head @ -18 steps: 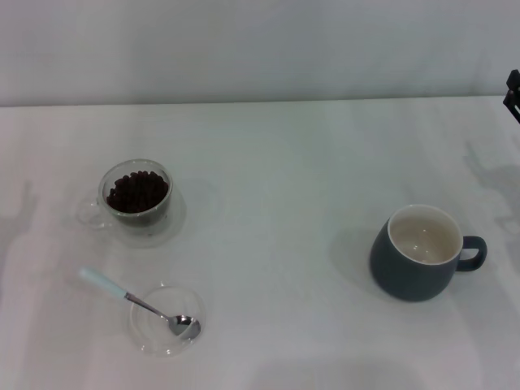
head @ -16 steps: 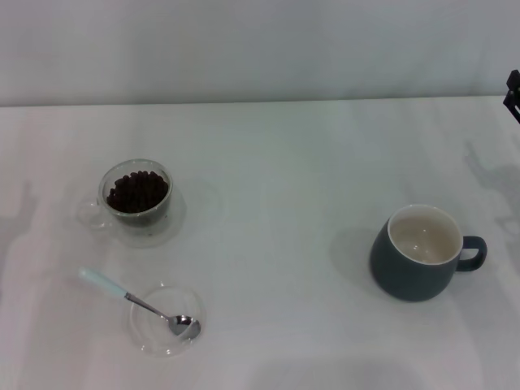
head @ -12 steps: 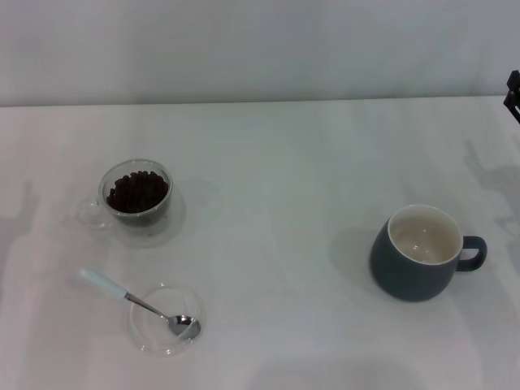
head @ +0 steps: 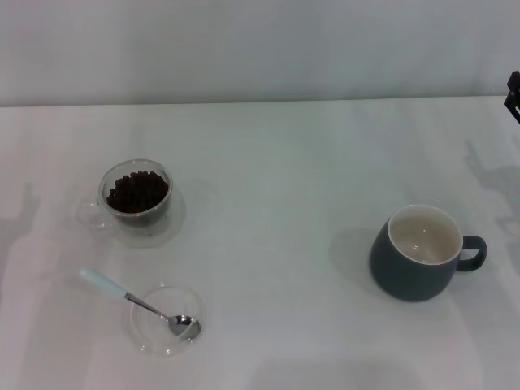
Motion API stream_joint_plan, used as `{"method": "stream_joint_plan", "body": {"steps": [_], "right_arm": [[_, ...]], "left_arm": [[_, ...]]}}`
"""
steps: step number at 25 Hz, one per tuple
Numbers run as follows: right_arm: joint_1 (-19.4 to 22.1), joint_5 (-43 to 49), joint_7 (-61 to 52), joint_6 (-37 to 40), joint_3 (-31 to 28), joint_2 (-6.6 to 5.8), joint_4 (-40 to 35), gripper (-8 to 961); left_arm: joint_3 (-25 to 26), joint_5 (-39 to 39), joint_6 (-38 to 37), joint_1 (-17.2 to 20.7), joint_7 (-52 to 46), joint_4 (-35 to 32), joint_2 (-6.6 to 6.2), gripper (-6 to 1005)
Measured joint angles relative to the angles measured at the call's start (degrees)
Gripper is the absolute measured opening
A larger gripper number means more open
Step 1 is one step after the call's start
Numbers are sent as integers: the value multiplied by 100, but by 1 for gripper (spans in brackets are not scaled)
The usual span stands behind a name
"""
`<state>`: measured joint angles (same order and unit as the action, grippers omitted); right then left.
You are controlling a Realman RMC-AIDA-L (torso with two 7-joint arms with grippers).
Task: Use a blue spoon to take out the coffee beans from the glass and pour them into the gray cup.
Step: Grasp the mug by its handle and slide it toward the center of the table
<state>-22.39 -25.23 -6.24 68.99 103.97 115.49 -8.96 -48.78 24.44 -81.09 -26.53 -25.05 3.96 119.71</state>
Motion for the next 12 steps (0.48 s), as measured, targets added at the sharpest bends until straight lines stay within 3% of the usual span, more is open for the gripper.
{"method": "stream_joint_plan", "body": {"steps": [12], "right_arm": [[-17,0,0,0,5,0,-5,876]], "left_arm": [[0,0,-13,-10,0,0,0,818]]}}
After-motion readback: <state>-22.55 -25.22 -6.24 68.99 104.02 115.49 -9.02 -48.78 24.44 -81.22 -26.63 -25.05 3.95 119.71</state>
